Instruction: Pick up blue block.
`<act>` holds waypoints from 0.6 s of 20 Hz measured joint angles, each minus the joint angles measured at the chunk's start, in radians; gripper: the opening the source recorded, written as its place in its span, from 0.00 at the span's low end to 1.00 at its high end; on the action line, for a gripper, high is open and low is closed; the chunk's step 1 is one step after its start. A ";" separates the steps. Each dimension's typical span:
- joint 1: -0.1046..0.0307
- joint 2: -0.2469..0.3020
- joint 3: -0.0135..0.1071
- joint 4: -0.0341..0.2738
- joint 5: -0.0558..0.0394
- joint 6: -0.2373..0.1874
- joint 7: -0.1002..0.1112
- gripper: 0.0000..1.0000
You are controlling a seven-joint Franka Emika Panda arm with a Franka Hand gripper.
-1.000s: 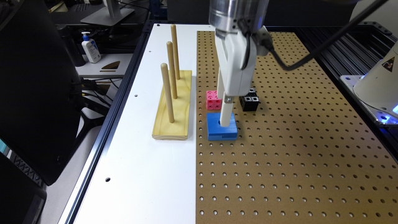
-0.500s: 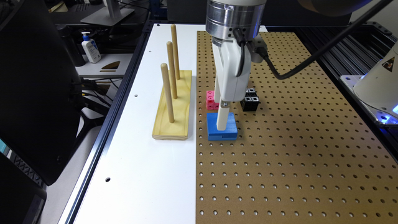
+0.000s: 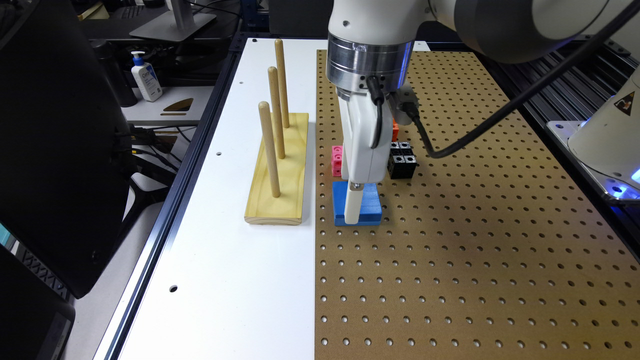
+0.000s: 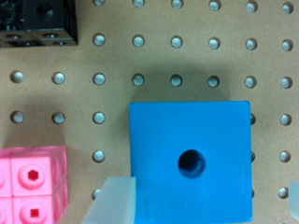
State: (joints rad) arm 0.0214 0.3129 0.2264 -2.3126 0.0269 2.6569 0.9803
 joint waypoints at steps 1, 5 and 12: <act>0.000 0.000 0.000 0.000 0.0000 0.000 0.000 1.00; 0.000 0.000 -0.002 0.000 -0.0002 0.000 0.000 1.00; -0.001 0.000 -0.013 0.000 -0.0061 -0.001 0.000 1.00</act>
State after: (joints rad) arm 0.0206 0.3129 0.2131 -2.3125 0.0207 2.6555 0.9803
